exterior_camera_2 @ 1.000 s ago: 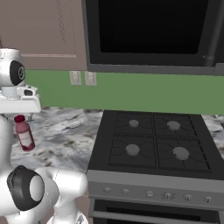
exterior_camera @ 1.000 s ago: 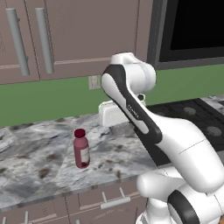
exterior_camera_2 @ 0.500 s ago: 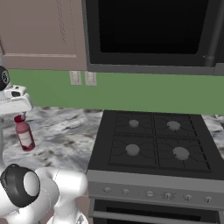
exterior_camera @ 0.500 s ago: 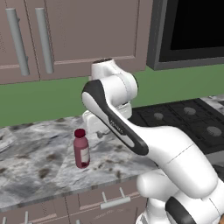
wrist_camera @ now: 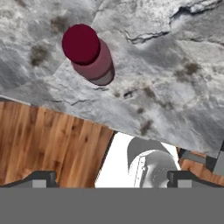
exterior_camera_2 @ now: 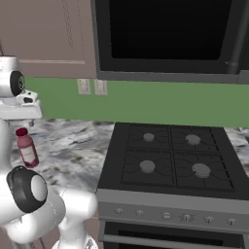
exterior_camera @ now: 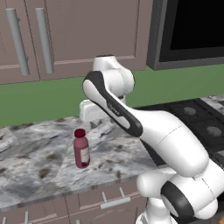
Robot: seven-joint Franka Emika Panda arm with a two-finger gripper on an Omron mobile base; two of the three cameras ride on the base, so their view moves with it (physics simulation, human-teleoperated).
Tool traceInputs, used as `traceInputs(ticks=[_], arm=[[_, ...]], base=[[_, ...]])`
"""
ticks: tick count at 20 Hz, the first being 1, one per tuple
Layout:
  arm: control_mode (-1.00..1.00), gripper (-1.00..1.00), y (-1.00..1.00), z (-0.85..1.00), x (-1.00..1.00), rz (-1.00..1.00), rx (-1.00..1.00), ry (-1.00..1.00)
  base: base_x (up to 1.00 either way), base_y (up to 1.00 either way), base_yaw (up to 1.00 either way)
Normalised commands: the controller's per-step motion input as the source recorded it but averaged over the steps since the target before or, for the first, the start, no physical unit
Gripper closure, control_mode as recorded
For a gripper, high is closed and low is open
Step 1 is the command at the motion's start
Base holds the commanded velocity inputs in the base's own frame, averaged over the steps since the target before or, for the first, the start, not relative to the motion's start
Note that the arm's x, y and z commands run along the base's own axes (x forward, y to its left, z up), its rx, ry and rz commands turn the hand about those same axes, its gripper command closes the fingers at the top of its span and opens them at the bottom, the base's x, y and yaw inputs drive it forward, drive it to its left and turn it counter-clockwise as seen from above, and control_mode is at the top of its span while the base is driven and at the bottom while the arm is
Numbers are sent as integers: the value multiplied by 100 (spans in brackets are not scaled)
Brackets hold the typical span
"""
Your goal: There is a wine glass and glass cup on the dining counter. Place the wine bottle next to the wine glass and the juice bottle next to the glass cup.
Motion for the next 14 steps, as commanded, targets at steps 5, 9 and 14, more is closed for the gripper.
traceInputs(ticks=[5, 9, 14], arm=[[-100, -100, 19, -11, 41, -2, 9, 0], [-100, -100, 29, -17, 27, -3, 0, -4], [-100, -100, 25, -14, 26, -4, 0, -5]], base=[[0, 0, 0], [0, 0, 0], [0, 0, 0]])
